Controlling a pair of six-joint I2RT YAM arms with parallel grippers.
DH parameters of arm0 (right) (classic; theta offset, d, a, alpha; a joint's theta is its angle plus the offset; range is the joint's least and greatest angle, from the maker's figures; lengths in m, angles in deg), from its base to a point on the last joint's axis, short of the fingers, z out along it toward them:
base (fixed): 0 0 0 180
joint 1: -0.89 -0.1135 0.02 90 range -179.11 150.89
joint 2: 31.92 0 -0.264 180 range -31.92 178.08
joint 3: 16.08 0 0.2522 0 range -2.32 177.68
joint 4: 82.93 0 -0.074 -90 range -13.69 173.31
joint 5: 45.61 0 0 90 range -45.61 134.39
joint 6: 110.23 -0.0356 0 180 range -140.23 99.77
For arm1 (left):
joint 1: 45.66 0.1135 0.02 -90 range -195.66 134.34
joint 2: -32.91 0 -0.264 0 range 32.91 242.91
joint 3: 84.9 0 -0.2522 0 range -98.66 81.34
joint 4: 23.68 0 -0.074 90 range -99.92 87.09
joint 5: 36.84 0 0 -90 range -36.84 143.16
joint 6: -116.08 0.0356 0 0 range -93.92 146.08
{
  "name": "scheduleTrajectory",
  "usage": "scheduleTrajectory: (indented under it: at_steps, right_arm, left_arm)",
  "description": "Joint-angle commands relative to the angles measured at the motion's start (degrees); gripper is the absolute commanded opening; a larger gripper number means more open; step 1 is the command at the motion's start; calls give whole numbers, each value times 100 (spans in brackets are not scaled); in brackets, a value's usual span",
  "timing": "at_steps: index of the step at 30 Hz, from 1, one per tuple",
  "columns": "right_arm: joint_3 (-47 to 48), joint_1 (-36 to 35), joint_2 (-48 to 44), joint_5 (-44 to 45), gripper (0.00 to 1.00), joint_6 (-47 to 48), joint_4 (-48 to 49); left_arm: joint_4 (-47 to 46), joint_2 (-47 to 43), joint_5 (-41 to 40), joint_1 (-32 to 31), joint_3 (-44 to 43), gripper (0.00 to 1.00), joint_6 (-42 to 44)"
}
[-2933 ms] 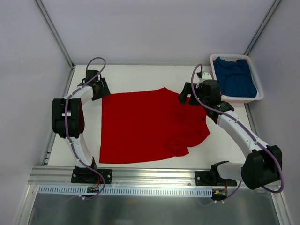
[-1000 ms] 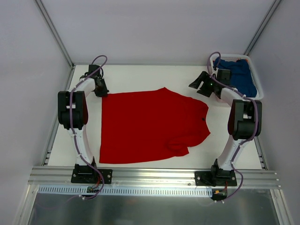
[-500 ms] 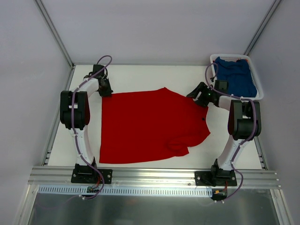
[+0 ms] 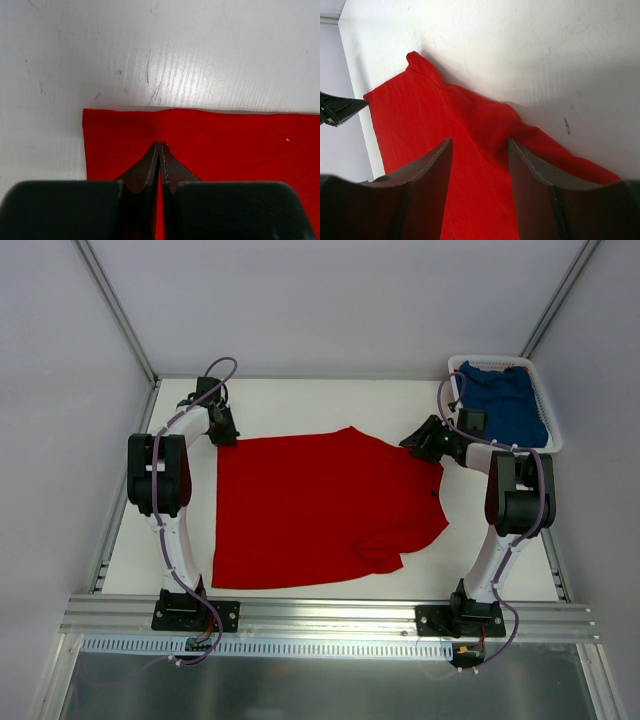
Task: Fold and stack the t-shirts
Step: Flatten out the tshirt
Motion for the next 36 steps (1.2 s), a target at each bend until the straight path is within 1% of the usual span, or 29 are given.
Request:
scheduleTrajectory:
  at_steps: [1,7,13,18,25,36]
  right_arm:
    - [53,18,-10,-195,51,-33,290]
    - [-141,53,-116,130,54,81,273]
    - [70,272,95,174,54,-24,273]
    - [438,325,270,209,54,81,71]
    - [588,396,385,174,53,134,27]
    - [325,361,297,227,54,-24,-167]
  left_arm:
    - [74,-26,102,-4,-195,0,73]
    - [57,-79,85,-4,-151,0,91]
    - [65,-123,59,-4,-116,0,100]
    - [65,-123,76,-13,-125,0,109]
    - [65,-131,102,-13,-125,0,117]
    - [65,-167,94,-13,-133,0,117]
